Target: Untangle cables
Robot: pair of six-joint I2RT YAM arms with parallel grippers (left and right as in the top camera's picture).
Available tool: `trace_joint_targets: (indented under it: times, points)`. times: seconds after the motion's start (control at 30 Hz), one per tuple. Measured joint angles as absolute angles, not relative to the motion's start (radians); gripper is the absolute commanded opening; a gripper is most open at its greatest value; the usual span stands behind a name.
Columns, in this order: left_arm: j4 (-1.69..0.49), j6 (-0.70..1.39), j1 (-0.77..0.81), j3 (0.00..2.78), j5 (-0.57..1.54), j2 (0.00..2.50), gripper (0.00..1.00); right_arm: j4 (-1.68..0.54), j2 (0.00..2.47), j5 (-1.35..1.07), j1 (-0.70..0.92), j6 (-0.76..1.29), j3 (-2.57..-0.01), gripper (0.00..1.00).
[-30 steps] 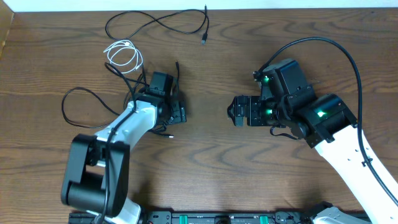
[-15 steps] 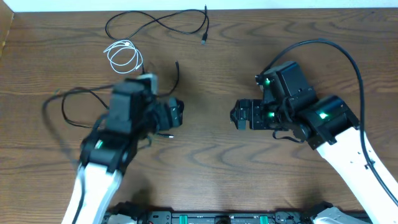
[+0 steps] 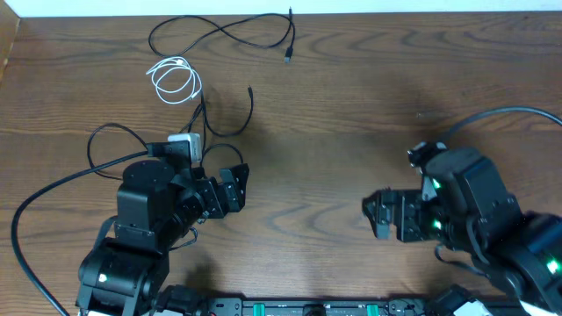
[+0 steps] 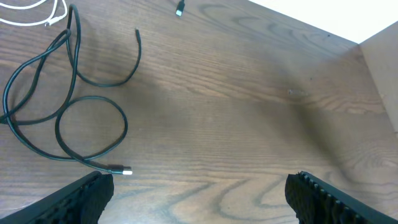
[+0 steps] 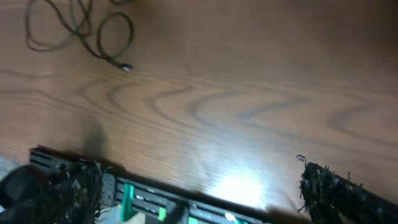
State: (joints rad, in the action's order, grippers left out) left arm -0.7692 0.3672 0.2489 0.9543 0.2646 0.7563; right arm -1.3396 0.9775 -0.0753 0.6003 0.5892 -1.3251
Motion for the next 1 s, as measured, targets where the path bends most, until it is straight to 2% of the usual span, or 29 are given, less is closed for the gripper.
trace_joint_targets:
  times: [0.23,0.63,0.83,1.0]
  points:
    - [-0.775,0.367,0.249,0.954,0.265,0.77,0.94,-1.451,0.953,-0.032,0.606,0.618,-1.325,0.99]
    - [-0.778,0.367,0.249,0.955,0.265,0.785,0.95,-1.483,0.954,-0.014,0.606,0.616,-1.325,0.99]
    - [-0.778,0.367,0.249,0.955,0.265,0.785,0.95,-1.464,0.954,0.049,0.606,0.6,-1.324,0.99]
    - [-0.778,0.367,0.249,0.955,0.265,0.785,0.95,-1.34,0.916,0.084,0.545,0.522,-1.276,0.99]
